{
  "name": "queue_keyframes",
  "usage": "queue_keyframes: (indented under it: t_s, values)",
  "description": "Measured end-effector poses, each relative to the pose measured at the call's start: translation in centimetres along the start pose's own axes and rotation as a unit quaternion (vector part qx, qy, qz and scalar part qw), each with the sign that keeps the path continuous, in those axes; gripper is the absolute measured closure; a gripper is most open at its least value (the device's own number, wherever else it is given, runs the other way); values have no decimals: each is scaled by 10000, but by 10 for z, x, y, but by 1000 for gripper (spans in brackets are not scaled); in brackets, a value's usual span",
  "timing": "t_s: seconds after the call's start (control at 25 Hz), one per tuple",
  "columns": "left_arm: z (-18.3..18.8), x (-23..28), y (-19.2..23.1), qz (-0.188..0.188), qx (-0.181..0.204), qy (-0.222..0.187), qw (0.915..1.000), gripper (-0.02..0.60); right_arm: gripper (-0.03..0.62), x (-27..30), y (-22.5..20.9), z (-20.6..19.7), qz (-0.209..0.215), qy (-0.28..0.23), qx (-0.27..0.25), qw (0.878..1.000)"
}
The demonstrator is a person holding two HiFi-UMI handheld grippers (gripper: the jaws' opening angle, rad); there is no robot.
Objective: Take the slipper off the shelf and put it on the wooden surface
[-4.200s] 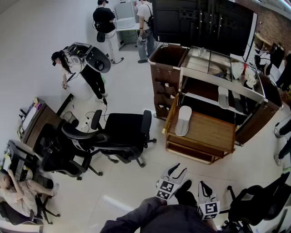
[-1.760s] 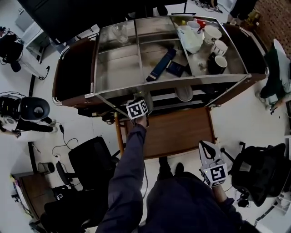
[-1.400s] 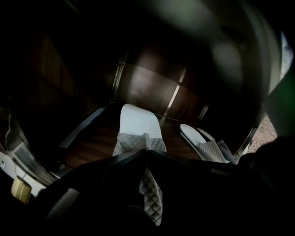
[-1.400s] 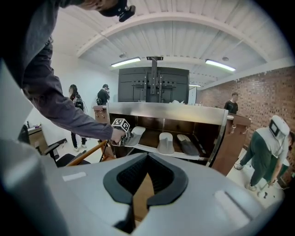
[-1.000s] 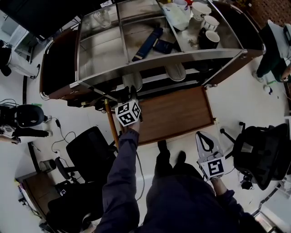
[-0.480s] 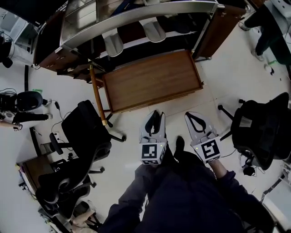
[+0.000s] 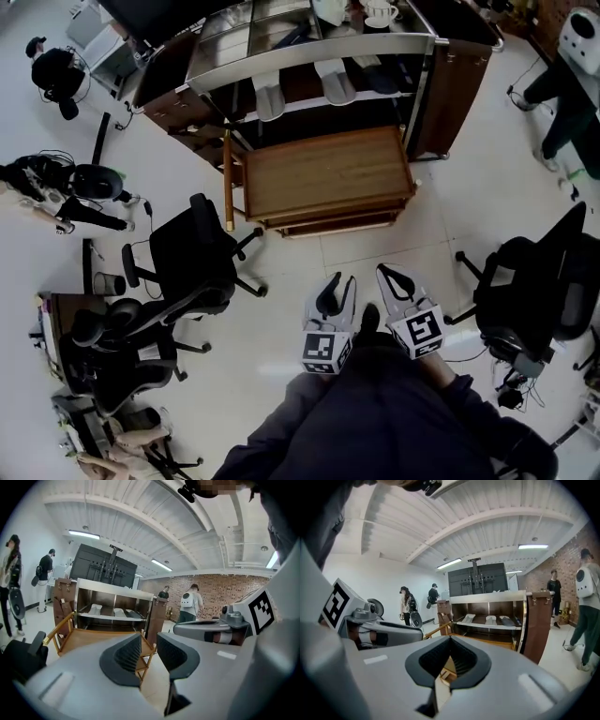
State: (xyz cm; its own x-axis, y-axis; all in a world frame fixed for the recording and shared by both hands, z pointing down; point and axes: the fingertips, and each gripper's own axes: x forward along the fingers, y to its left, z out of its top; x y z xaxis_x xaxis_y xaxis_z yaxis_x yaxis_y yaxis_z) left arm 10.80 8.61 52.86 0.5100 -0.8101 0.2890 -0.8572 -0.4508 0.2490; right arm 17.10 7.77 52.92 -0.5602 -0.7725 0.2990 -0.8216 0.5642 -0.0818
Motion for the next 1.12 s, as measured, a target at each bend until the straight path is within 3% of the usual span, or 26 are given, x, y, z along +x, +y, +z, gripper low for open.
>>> queue_keyframes:
  t_s: [0.28, 0.6, 0.92, 1.12]
  values:
    - [10, -33, -4, 11, 78, -218, 9997, 471, 602, -13, 28, 23, 89, -248, -244, 9994]
    - [6, -89, -2, -261, 101, -407, 9988, 471, 602, -41, 82, 35, -144, -330, -624, 9974]
    - [-28, -155, 19, -337, 56, -257, 9991, 472, 602, -70, 160, -11, -236, -37, -348, 9991]
    - [-48, -172, 18, -457, 91, -79, 9989, 472, 602, -78, 187, -28, -130, 212, -502, 9984]
